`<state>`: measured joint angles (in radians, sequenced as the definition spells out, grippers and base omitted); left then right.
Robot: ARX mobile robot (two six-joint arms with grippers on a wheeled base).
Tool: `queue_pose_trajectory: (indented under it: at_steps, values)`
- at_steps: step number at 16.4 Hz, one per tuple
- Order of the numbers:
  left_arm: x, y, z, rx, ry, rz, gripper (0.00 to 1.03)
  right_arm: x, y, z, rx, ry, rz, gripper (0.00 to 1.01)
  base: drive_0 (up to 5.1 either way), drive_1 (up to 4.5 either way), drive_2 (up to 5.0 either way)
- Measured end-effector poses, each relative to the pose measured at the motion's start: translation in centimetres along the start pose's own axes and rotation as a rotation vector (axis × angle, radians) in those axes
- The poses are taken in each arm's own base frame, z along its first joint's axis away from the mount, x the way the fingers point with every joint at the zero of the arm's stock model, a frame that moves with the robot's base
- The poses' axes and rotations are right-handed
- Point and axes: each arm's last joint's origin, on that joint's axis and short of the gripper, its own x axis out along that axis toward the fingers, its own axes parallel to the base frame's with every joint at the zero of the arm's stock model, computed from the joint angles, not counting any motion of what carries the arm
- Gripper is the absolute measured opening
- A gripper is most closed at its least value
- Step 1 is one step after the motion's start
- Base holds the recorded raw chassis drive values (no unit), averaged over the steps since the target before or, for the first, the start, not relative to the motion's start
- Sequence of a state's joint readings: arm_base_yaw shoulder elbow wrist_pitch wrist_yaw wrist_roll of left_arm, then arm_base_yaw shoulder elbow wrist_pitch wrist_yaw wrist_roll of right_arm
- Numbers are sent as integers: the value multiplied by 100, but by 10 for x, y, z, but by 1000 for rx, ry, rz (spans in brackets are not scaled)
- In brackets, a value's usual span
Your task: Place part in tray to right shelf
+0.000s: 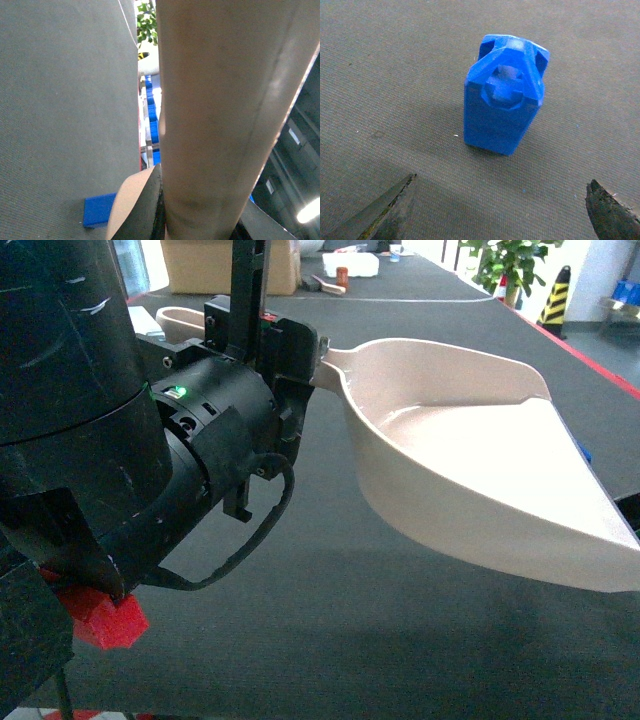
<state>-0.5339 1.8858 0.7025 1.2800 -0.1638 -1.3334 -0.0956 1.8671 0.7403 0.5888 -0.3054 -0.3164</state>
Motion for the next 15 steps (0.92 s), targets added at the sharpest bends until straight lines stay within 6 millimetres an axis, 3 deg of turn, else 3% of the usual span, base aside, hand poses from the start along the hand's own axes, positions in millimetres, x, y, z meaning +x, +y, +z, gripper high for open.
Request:
queue_pose_trajectory:
  at_steps: [1,5,6,8,11,15]
  values:
    - [0,0,0,0,1,-1,18,27,-1,1,-4,9,26,98,0,0,0]
    - [0,0,0,0,0,0,18,69,2,8,-2,-25,32,98,0,0,0]
    - [0,0,0,1,-3,0,18,82,4,10,6,-51,20,94,0,0,0]
    - [0,0,1,6,-8,5,18,89,10,7,29,-60,9,72,0,0,0]
    - [0,0,0,4,-1,1,18,79,2,-1,67,-75,-22,47,0,0,0]
    - [0,0,0,1,-1,0,18,18,-26,-15,124,-73,-86,47,0,0,0]
